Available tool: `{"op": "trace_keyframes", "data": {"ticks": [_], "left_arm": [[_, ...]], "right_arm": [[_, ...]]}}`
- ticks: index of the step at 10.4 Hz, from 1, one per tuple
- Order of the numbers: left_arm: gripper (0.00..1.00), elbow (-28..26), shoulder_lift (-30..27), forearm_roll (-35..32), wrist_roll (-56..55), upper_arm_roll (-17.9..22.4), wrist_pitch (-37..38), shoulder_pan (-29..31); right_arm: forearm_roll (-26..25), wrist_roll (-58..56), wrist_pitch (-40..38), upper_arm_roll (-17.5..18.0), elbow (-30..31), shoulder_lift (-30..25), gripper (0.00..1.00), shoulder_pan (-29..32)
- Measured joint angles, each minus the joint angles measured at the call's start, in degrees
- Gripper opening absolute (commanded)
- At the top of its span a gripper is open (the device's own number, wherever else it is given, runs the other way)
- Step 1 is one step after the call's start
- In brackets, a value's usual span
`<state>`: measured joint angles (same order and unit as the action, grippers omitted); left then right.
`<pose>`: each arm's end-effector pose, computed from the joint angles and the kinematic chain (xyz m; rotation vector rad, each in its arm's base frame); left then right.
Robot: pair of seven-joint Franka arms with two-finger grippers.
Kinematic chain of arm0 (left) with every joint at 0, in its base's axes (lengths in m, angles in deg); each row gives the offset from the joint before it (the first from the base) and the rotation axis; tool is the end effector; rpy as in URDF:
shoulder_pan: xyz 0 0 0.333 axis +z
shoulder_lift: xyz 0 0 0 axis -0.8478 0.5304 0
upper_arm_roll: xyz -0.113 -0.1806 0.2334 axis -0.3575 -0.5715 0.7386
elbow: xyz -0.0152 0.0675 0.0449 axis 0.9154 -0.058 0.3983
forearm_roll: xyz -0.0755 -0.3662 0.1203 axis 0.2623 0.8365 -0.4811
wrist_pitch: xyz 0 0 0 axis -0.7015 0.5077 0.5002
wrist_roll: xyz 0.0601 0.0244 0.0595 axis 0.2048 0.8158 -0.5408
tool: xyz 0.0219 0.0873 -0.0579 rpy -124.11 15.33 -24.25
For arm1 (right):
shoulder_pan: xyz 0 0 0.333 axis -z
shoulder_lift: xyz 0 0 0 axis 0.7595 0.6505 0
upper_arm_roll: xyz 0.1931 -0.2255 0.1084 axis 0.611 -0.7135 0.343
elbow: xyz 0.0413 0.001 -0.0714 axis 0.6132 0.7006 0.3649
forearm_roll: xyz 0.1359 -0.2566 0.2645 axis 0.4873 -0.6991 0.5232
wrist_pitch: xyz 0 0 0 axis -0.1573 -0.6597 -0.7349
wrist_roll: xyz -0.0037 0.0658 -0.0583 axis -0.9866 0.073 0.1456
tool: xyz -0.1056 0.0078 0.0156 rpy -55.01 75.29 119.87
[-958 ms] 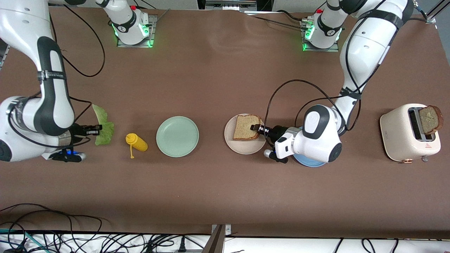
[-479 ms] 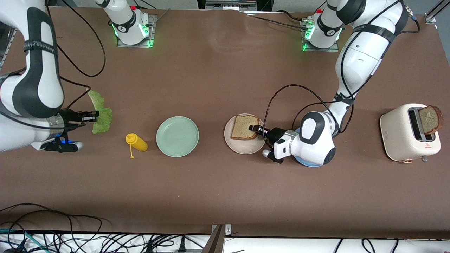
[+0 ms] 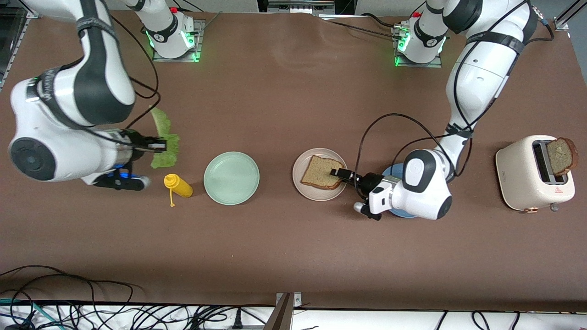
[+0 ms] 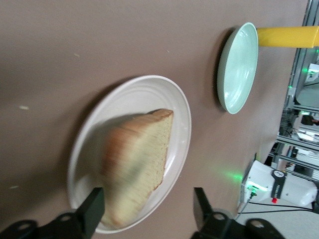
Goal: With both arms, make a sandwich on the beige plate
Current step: 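Carry the lettuce toward the beige plate while the left gripper withdraws, then lower the lettuce onto the toast and open the right gripper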
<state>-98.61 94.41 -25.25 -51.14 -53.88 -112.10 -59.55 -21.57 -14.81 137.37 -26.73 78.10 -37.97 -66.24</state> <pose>0.6725 -0.2331 0.1989 2.2555 -0.3522 -0.3892 0.6421 0.1878 0.4590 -3.0037 0.1835 0.6676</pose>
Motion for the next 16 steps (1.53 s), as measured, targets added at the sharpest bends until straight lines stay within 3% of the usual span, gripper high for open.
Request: {"op": "trace_keyframes", "data": {"ticks": [5,11,14,16], "left_arm": [[1.00,0.83,-6.67,-13.43,-0.38,0.21,2.05,4.30],[1.00,0.96,-23.64,-32.14,-14.05,1.21,14.70,5.73],[1.00,0.88,-31.46,-37.43,-16.37,1.37,23.19,5.79],[1.00,0.39,-35.19,-37.82,-16.65,2.49,24.90,5.94]], "right_arm": [[1.42,18.86,14.26,3.25,0.03,3.01,0.00,-8.04],[1.44,34.95,35.62,3.41,0.08,11.07,0.00,-17.43],[1.48,40.50,47.26,5.20,0.07,14.97,0.00,-20.45],[1.48,43.28,51.97,6.93,-0.42,17.26,0.00,-20.83]]}}
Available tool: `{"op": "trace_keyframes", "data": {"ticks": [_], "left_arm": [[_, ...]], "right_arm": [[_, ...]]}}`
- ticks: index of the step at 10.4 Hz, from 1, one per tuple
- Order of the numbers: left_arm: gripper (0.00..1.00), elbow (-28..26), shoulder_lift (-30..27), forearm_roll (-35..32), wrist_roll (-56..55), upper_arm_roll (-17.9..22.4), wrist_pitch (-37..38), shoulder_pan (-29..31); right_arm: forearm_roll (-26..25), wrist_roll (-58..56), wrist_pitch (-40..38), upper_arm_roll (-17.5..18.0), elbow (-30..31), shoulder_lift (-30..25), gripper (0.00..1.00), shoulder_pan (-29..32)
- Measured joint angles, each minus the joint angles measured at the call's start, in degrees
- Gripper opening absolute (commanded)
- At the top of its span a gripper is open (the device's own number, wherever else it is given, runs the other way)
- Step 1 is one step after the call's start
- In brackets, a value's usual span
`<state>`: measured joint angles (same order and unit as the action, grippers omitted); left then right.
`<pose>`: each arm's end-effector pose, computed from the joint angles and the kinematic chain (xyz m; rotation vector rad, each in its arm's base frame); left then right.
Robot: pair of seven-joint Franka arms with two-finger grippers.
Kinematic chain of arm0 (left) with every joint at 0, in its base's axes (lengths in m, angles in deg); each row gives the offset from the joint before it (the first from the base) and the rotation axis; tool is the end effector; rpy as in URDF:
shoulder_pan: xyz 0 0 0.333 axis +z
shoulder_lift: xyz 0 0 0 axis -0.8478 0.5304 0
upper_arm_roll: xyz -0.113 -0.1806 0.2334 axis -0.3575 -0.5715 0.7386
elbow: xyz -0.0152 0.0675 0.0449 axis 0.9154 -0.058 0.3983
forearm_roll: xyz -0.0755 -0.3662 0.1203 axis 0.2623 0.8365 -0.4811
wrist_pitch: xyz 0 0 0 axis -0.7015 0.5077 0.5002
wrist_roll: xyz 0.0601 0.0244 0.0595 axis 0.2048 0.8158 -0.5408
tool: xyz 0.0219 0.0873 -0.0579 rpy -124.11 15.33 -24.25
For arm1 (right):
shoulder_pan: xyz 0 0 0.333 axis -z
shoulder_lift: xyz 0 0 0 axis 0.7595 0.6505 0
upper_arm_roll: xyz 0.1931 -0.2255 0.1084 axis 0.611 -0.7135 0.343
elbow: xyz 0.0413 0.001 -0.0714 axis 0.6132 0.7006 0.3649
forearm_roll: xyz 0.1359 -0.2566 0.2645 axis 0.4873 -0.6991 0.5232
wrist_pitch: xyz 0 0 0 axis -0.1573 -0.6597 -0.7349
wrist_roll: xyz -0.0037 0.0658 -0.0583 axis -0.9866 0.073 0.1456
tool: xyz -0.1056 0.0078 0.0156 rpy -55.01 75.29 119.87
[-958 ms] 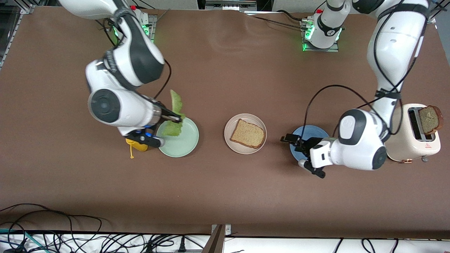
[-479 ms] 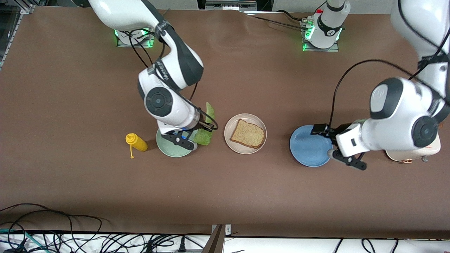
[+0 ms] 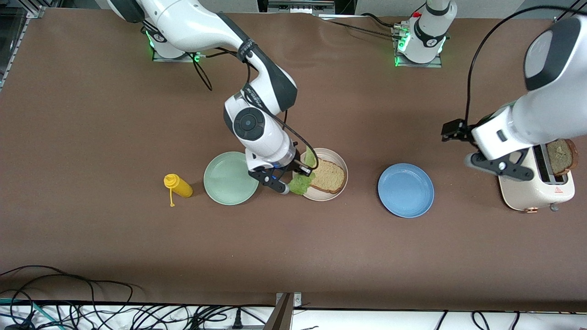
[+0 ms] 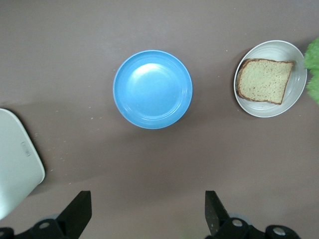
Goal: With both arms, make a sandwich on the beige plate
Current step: 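Lower the lettuce onto the toast and open the right gripper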
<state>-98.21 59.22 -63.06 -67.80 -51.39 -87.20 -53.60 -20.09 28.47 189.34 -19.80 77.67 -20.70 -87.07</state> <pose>0.6163 -0.0909 0.5573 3.0599 -0.3906 -0.2789 0.5994 0.5087 0.3095 -2.7095 0.7804 0.1012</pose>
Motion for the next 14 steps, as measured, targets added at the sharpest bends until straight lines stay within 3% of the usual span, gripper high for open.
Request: {"op": "trace_keyframes", "data": {"ticks": [6,9,10,14], "left_arm": [[1.00,-11.00,-8.50,0.00,-0.01,3.95,-7.50,-2.51],[1.00,-11.34,-8.76,0.00,-0.04,4.16,-8.27,-2.50],[1.00,-11.38,-8.76,0.00,-0.05,4.42,-8.39,-2.40],[1.00,-11.58,-8.75,0.02,-0.05,4.61,-8.55,-1.80]], "right_arm": [[0.01,4.26,7.19,0.96,-3.13,6.01,0.00,-3.19],[0.01,4.27,9.04,0.97,-4.49,7.53,0.92,-3.87],[0.01,4.29,9.15,0.97,-4.50,7.60,1.00,-3.99],[0.00,4.31,6.39,0.61,-4.92,7.58,1.00,-3.81]]}}
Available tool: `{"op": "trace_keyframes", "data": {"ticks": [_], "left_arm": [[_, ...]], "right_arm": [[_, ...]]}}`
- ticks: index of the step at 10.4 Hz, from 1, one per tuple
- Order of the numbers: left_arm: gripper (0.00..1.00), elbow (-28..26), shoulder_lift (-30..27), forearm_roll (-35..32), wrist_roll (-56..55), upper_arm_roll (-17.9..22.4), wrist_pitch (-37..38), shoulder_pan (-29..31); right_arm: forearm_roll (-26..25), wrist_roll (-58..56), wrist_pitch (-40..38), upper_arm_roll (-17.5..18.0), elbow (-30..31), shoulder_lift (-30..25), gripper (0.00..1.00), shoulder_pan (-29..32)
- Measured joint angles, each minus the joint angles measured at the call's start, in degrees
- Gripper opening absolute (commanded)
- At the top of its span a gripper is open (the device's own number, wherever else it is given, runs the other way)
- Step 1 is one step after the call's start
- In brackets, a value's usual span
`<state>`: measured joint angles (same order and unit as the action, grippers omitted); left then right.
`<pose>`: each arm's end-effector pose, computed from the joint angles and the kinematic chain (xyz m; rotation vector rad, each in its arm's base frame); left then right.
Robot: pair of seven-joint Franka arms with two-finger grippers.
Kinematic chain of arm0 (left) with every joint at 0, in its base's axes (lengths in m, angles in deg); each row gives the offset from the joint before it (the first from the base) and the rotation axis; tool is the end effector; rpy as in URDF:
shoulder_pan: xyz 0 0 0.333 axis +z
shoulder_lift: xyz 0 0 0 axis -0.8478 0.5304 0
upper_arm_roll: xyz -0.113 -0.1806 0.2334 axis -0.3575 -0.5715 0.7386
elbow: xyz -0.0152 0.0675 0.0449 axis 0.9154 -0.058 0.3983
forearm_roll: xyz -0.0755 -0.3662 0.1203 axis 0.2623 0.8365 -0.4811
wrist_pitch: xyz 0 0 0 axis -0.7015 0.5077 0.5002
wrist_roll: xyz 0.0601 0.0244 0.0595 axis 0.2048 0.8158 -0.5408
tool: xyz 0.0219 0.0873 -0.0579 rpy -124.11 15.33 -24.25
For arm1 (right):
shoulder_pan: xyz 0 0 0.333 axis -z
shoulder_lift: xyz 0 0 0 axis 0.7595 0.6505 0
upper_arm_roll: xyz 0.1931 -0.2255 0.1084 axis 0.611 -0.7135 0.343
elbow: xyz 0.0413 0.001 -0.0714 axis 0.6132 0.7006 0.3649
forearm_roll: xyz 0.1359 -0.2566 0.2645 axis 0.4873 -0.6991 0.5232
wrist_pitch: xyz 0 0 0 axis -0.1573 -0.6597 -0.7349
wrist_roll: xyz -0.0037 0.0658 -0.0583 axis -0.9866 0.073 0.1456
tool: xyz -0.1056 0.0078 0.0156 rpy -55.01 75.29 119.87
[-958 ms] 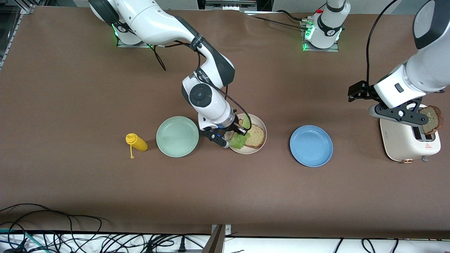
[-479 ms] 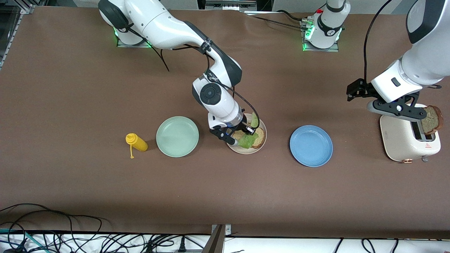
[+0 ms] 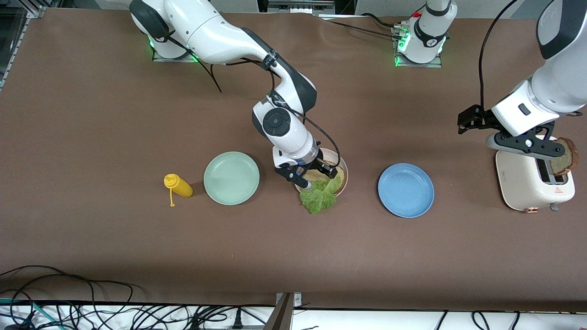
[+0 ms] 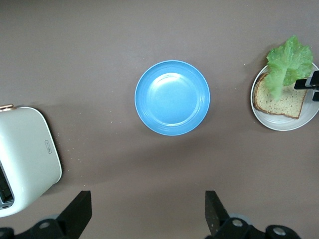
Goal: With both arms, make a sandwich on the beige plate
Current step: 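Lower the lettuce onto the toast and open the right gripper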
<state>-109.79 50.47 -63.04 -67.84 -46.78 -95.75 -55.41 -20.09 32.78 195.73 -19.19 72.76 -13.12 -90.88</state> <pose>0.5898 -0.0737 0.5640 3.1200 -0.3288 -0.1339 0.5772 0.5589 0.2588 -2.6522 0.8056 0.0847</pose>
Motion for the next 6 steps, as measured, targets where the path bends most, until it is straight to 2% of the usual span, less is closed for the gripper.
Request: {"op": "trace_keyframes", "data": {"ticks": [6], "left_arm": [[1.00,-0.37,0.06,0.00,0.00,-0.03,-0.21,-0.03]], "right_arm": [[-0.21,-4.06,-13.94,-3.19,-2.22,-3.48,1.00,4.38]]}}
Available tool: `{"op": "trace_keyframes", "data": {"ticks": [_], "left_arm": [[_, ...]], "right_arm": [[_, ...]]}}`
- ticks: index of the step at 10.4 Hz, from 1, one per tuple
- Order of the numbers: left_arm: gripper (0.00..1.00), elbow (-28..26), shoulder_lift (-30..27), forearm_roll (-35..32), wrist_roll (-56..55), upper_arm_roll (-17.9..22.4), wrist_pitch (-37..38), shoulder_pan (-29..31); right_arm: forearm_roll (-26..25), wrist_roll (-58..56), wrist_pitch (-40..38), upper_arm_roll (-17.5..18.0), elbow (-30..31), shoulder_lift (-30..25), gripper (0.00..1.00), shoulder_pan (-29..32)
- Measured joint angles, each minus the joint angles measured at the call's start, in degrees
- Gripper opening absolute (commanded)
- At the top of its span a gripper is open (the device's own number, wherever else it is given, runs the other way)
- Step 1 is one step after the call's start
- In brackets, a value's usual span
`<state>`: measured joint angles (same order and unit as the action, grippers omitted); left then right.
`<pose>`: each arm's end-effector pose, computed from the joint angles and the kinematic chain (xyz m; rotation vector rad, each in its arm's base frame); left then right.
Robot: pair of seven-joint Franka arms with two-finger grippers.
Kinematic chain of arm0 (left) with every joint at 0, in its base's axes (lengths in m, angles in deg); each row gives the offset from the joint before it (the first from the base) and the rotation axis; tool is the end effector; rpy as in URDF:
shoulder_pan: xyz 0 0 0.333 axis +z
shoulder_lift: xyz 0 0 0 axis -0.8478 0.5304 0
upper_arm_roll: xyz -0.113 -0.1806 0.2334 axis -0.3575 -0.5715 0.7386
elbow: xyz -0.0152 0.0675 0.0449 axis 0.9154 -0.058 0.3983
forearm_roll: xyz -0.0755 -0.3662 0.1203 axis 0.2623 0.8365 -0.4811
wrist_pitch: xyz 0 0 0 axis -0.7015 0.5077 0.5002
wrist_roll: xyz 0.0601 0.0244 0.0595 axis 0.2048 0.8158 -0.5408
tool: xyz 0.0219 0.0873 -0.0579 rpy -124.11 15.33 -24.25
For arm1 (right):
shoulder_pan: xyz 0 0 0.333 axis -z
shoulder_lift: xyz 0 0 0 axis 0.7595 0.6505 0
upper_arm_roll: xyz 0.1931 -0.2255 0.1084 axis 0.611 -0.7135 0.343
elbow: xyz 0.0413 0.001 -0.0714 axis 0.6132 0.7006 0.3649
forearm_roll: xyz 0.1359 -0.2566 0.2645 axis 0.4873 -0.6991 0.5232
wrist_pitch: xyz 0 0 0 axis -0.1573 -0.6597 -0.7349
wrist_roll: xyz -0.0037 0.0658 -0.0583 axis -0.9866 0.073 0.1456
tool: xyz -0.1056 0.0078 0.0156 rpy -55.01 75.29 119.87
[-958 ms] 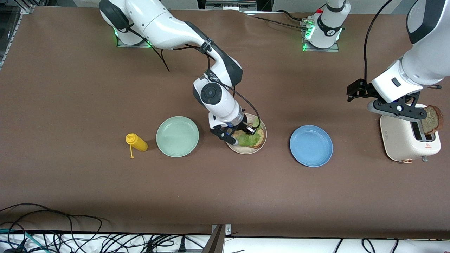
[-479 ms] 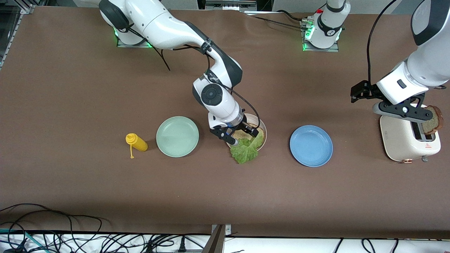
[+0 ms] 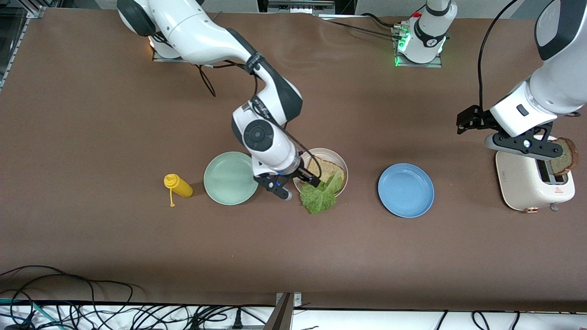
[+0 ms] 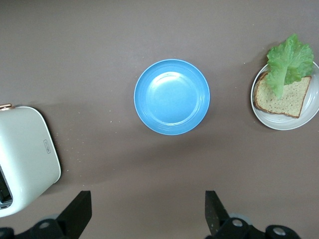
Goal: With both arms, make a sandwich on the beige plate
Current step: 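Withdraw the right gripper toward the yellow squeeze bottle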
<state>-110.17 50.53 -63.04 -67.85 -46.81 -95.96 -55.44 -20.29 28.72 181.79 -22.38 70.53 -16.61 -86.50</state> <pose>0.5898 -0.0744 0.5606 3.1194 -0.3304 -0.1401 0.6222 0.4909 0.3002 -2.7728 0.8257 0.1358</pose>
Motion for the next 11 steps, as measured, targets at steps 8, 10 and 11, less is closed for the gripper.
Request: {"op": "trace_keyframes", "data": {"ticks": [8,10,11], "left_arm": [[1.00,-0.07,0.03,0.01,0.00,0.01,-0.12,0.01],[1.00,-0.11,0.05,0.01,0.00,0.03,-0.12,0.12],[1.00,-0.11,0.05,0.01,0.00,0.03,-0.12,0.23]], "right_arm": [[-0.03,-14.95,-22.08,-5.23,2.68,-9.75,1.00,5.51],[0.13,-20.56,-28.35,-5.40,4.29,-13.53,1.00,8.22],[0.15,-24.16,-29.81,-5.89,6.26,-15.45,1.00,9.12]]}}
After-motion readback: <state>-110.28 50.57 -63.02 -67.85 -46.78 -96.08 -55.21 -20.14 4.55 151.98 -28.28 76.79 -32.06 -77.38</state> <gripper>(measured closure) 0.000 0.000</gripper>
